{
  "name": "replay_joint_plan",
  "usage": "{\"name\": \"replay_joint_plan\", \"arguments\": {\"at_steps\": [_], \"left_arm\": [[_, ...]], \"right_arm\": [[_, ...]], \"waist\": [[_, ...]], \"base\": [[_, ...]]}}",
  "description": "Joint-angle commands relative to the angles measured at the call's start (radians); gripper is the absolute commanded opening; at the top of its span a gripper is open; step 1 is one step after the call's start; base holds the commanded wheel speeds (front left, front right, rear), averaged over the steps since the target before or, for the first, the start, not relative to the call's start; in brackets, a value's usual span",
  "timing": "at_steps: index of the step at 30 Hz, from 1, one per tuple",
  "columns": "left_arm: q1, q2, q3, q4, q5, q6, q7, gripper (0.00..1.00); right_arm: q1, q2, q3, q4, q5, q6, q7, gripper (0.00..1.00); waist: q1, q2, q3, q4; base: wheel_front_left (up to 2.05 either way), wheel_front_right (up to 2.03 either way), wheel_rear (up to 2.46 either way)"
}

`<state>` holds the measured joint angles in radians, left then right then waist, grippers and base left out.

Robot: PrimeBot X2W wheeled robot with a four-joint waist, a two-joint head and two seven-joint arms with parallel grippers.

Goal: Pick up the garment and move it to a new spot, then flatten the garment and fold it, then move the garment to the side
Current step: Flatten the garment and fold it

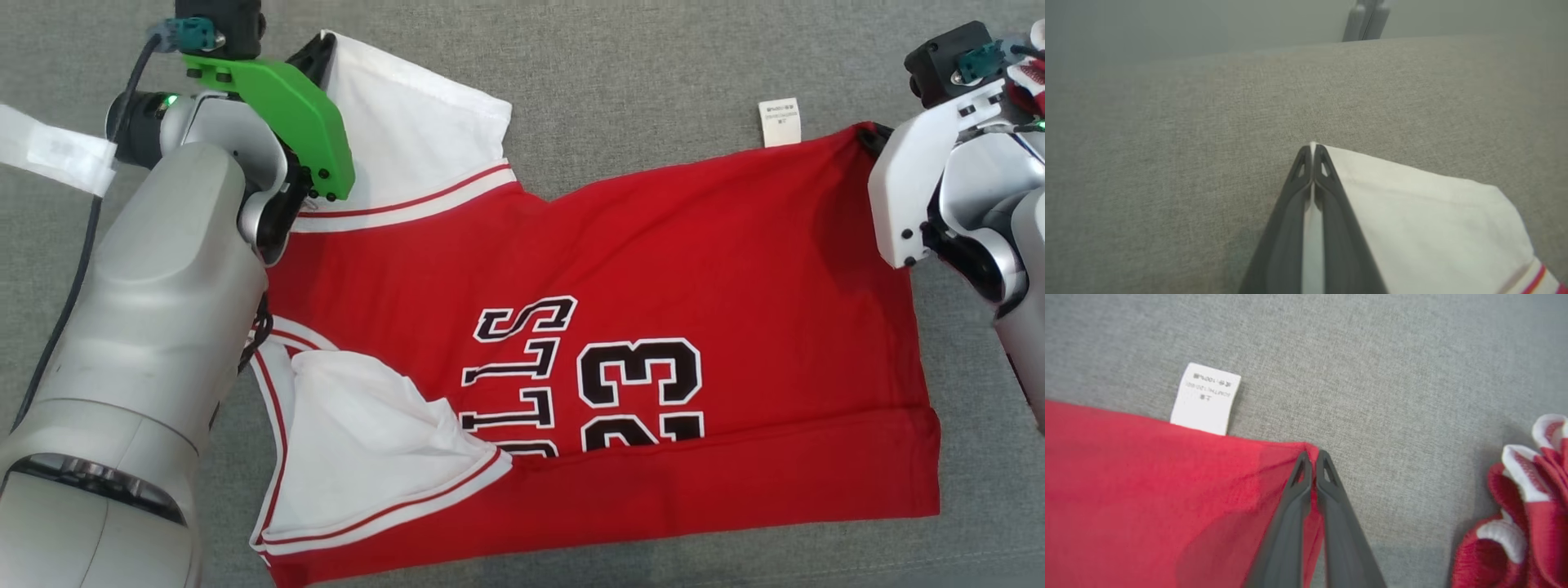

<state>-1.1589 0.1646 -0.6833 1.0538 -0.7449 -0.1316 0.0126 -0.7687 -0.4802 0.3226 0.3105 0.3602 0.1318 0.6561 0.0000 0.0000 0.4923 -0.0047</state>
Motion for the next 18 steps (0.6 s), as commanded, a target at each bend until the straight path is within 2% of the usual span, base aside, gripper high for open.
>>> {"name": "replay_joint_plan", "arguments": {"at_steps": [1,5,11,18], "left_arm": [[0.027,0.004,0.014,-0.010,-0.010,0.006,-0.041,0.00],[0.078,0.007,0.036,-0.040,-0.029,0.021,-0.120,0.00],[0.177,0.019,0.049,-0.106,-0.041,0.054,-0.182,0.00],[0.365,0.073,0.081,-0.291,-0.050,0.151,-0.243,0.00]], "right_arm": [[0.031,-0.009,-0.015,-0.008,0.007,-0.002,-0.022,0.00],[0.084,-0.016,-0.038,-0.030,0.005,-0.002,-0.061,0.00],[0.162,-0.030,-0.053,-0.071,0.006,-0.002,-0.103,0.00],[0.285,-0.049,-0.060,-0.110,-0.015,-0.002,-0.153,0.00]], "waist": [[0.0000,0.0000,-0.033,0.015],[0.0000,0.0000,-0.085,0.029],[0.0000,0.0000,-0.159,0.048],[0.0000,0.0000,-0.275,0.067]], "base": [[0.00,0.00,0.00],[0.00,0.00,0.00],[0.00,0.00,0.00],[0.00,0.00,0.00]]}}
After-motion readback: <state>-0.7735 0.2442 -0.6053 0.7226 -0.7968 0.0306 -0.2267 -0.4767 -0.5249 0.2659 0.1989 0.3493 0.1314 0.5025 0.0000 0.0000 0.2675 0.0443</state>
